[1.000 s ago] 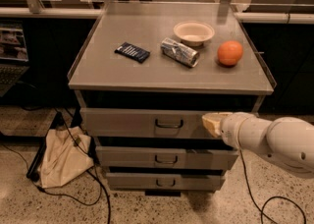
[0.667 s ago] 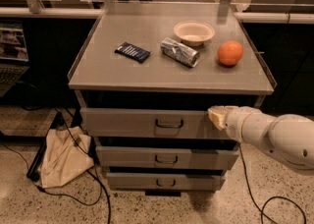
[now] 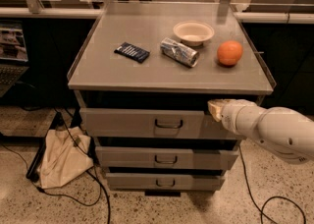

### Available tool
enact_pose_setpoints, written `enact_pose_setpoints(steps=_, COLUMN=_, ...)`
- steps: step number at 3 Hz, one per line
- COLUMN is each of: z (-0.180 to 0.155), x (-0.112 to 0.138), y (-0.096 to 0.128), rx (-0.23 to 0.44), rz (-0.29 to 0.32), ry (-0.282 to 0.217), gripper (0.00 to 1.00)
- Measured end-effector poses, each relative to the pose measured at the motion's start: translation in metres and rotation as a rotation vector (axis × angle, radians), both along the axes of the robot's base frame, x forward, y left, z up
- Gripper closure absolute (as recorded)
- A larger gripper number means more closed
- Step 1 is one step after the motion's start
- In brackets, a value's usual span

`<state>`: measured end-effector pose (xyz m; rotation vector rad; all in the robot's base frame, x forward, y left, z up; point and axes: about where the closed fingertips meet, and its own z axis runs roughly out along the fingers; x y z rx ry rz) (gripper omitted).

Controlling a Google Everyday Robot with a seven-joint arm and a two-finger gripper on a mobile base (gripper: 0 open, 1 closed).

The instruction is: Open top drawer

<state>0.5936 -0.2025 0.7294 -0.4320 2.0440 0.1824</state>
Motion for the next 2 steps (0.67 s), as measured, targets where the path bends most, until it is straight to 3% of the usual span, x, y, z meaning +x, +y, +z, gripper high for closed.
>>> enact_pose_setpoints(steps=2, z=-0.018, x=0.013, y=-0.012, rx=-0.028, rz=-0.067, ry=0.025, gripper=1.00)
